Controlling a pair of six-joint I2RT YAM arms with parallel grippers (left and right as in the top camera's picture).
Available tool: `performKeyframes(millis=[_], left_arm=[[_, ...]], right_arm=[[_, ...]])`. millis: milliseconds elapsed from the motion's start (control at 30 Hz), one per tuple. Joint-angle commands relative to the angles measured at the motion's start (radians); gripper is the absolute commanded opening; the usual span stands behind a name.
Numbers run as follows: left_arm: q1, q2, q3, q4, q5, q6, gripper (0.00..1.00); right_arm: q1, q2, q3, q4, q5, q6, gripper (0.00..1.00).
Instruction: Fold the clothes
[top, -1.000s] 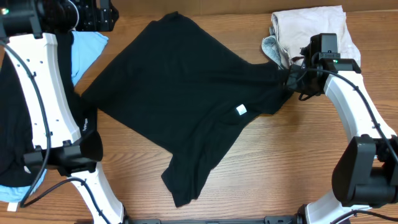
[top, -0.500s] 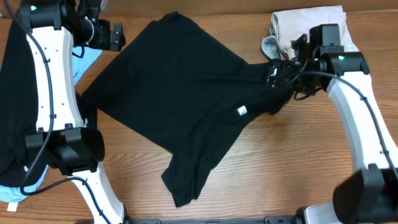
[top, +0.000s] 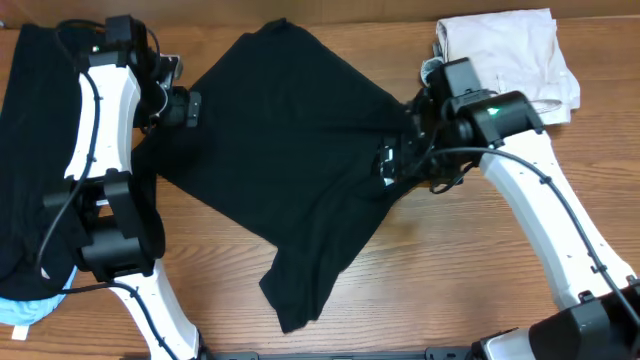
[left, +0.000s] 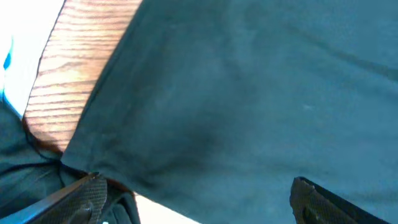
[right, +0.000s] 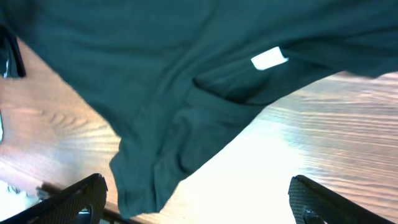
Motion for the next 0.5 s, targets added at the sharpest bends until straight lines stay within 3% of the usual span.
performKeyframes(millis=[0, 200, 467], left_arm=[[0.023, 0.004, -0.051, 0.043, -0.03, -0.071, 0.95], [0.066, 0.006, -0.128, -0.026, -0.084, -0.202, 0.93], [0.113, 0.006, -0.342, 0.056, -0.069, -0.209, 0.87]], right_arm=[[0.038, -0.008, 0.013, -0.003, 0.028, 0.036, 0.97], [0.05, -0.008, 0.013, -0.004, 0.054, 0.042, 0.97], [0.048, -0.008, 0.013, -0.002, 0.088, 0.038, 0.98]])
